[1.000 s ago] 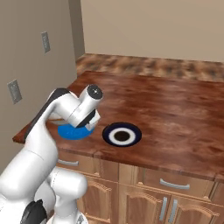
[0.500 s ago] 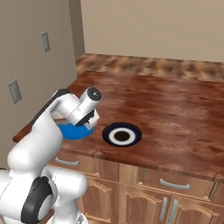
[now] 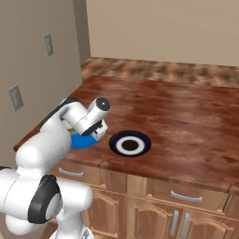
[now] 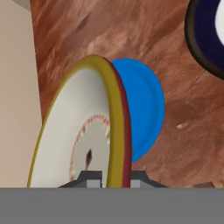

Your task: Move the bowls from the cabinet to the plates on the dining table.

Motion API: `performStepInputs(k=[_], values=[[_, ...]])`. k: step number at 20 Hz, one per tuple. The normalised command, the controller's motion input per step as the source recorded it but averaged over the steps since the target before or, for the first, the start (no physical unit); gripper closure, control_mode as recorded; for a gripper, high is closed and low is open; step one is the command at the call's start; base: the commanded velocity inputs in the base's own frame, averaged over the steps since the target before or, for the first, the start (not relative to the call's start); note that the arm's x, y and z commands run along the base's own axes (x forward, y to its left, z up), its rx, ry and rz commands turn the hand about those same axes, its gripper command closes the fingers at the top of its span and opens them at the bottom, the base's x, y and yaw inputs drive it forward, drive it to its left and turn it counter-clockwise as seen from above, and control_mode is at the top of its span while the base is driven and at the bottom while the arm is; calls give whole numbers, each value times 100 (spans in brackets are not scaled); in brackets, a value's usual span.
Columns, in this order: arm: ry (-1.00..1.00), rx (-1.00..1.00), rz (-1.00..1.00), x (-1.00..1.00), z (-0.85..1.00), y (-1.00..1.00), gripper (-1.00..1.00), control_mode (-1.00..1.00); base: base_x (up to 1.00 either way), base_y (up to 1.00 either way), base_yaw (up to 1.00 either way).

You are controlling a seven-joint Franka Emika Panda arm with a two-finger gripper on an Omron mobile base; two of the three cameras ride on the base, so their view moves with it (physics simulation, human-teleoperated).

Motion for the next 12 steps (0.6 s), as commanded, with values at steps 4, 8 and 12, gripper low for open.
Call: performStepInputs(k=[4,8,12], values=[[0,0,0,13,-20,8,100,-100,0,0,0],[0,0,1,6,-19,13,100,-100,0,0,0],[0,0,2,1,-19,9,100,-100,0,0,0]])
